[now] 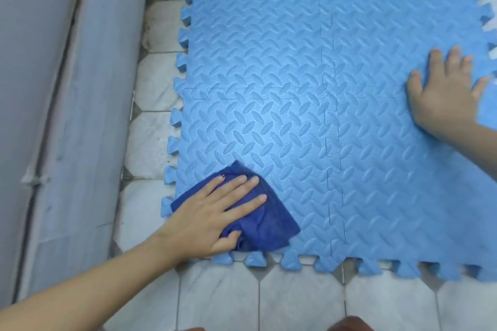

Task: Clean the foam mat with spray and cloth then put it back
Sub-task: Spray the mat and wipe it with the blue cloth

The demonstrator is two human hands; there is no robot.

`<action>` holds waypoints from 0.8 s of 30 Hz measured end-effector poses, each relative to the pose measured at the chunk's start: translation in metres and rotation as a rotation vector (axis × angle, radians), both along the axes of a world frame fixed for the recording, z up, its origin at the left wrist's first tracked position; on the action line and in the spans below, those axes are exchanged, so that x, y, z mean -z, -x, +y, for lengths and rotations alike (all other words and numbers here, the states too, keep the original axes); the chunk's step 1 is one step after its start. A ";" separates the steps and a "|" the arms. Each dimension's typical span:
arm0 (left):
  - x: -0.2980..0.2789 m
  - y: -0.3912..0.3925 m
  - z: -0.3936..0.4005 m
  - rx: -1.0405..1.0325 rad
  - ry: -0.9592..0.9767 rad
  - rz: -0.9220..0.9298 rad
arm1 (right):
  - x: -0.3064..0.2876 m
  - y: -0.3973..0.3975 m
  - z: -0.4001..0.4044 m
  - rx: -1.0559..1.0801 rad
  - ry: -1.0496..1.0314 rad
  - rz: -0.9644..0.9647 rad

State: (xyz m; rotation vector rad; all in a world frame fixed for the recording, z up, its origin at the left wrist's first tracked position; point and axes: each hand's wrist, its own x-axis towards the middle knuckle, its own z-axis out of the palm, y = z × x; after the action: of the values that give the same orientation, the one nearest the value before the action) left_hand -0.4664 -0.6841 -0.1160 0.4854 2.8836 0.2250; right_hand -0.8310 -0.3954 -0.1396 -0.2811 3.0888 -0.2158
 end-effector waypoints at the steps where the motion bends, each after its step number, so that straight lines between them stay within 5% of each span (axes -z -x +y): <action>1: 0.003 0.023 -0.006 -0.100 0.009 0.026 | -0.001 0.000 0.000 0.014 0.006 -0.003; 6: 0.003 0.123 -0.055 -0.653 0.014 0.045 | -0.013 -0.032 -0.004 -0.115 0.096 -0.098; 8: 0.003 0.130 -0.057 -0.598 0.049 0.065 | -0.018 -0.064 0.003 -0.275 0.068 -0.142; 11: 0.003 0.097 -0.022 -0.187 0.046 0.107 | -0.026 -0.103 0.031 -0.390 -0.028 -0.106; 14: -0.001 0.053 0.042 0.287 -0.058 0.065 | -0.027 -0.118 0.071 -0.184 -0.054 -0.077; 16: -0.001 0.050 0.073 0.415 -0.070 0.055 | -0.025 -0.121 0.084 -0.116 -0.064 -0.078; 24: 0.014 0.249 0.086 -0.037 -0.059 0.126 | -0.024 -0.118 0.085 -0.097 -0.005 -0.066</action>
State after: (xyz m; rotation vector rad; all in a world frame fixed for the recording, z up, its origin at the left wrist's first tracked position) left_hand -0.7159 -0.5977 -0.1302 0.4726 3.0178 0.2965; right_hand -0.7134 -0.3104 -0.1158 -0.4133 3.0011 -0.2098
